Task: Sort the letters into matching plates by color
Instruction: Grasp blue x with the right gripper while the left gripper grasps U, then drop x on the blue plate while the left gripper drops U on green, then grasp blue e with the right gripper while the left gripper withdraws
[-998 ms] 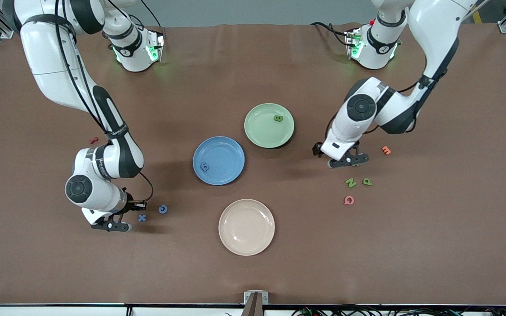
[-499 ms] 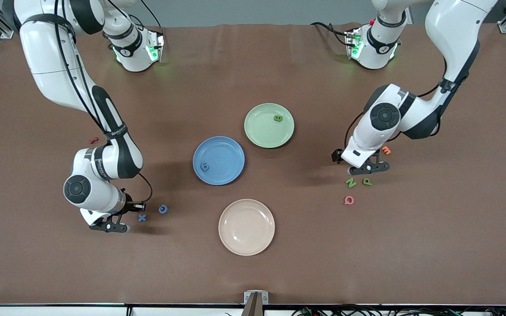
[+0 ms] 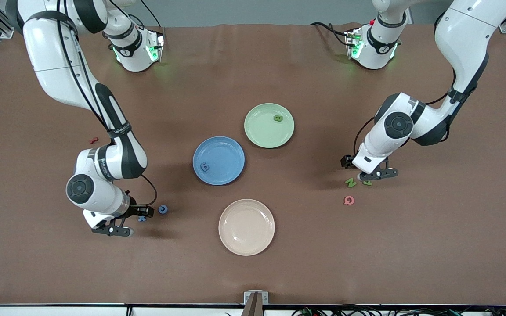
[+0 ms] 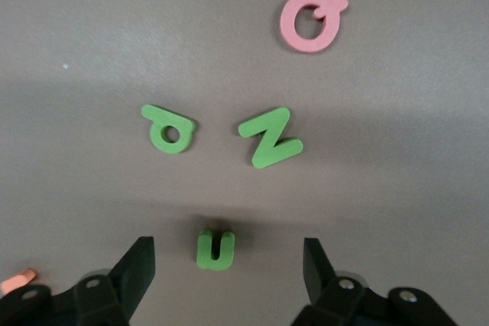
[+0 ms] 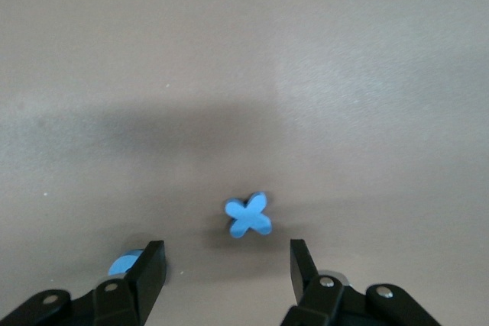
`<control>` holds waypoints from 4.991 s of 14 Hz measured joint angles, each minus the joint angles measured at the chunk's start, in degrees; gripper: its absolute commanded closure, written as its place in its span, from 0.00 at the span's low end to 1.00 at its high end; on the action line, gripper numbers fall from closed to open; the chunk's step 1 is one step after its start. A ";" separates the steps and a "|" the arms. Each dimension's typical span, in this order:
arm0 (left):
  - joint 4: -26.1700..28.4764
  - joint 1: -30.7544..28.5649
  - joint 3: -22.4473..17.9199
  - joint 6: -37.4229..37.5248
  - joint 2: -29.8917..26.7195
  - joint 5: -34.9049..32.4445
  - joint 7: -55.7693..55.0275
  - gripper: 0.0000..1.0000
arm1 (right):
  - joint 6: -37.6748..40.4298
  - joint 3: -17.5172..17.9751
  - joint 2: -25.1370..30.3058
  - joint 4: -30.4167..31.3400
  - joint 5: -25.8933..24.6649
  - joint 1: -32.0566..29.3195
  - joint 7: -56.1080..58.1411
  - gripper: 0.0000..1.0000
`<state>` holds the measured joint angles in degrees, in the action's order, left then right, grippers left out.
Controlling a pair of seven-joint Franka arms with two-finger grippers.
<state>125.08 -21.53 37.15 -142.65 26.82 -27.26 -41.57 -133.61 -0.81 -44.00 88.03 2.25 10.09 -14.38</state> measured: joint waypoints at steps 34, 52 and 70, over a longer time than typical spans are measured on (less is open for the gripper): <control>1.21 -2.26 5.12 -0.72 2.35 -5.30 -10.07 0.80 | 16.47 0.62 3.59 -2.73 -0.82 11.78 -23.84 0.99; -8.87 28.89 10.07 8.05 7.82 -0.96 -45.82 0.80 | 9.89 -0.81 14.18 12.13 2.31 15.44 -24.93 0.00; -12.57 29.98 6.52 8.51 9.79 -0.96 -43.92 0.00 | -4.71 -0.58 0.40 3.98 2.32 6.74 -6.41 0.07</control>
<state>112.50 8.45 43.66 -134.14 36.61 -28.23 -85.49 -138.32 -1.39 -43.60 92.01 4.56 16.83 -20.80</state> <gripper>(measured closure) 0.000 0.031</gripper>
